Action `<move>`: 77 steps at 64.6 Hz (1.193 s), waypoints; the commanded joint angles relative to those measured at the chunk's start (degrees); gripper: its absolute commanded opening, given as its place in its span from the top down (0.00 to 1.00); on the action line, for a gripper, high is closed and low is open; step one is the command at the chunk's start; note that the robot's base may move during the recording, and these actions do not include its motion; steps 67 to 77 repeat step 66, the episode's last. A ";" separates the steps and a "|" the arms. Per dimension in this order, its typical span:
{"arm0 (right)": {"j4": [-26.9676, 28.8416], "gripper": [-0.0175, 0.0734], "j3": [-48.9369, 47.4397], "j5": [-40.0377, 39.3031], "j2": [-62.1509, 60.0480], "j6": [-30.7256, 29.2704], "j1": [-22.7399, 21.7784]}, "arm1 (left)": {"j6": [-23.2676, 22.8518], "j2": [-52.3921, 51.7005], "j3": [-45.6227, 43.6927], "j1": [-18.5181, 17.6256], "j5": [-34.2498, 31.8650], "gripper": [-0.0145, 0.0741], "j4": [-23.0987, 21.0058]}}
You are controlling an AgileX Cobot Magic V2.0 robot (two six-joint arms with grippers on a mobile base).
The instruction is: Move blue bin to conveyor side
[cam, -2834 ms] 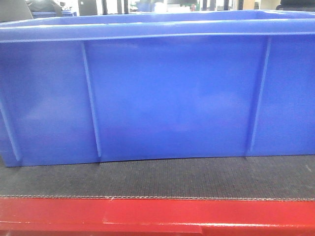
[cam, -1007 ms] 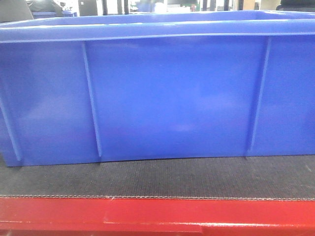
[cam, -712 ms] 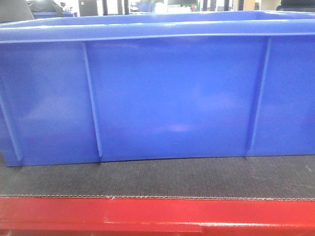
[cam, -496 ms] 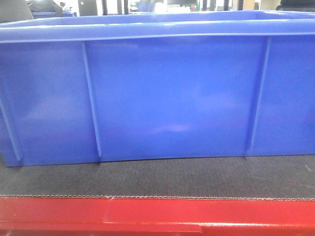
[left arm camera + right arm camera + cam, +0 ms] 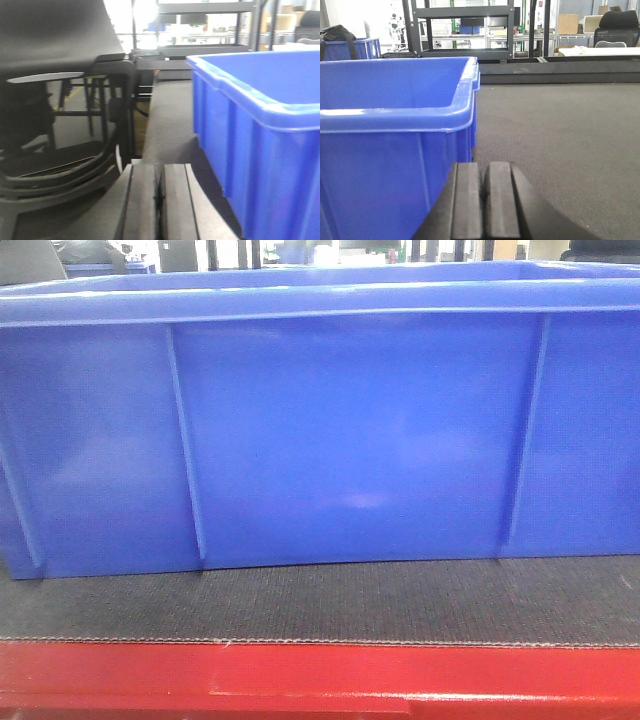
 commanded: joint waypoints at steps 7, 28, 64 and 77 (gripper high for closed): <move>-0.16 0.91 -0.03 -1.22 -0.38 -0.42 -0.27 | 0.18 -0.32 -0.08 -1.01 -0.94 0.85 1.61; -0.16 0.91 -0.03 -1.22 -0.38 -0.42 -0.27 | -2.87 -0.32 -0.08 -1.01 -2.03 0.85 1.85; -0.16 0.91 -0.03 -1.22 -0.38 -0.42 -0.27 | -2.87 -0.32 -0.08 -1.01 -2.03 0.85 1.85; -0.16 0.91 -0.03 -1.22 -0.38 -0.42 -0.27 | -2.87 -0.32 -0.08 -1.01 -2.03 0.85 1.85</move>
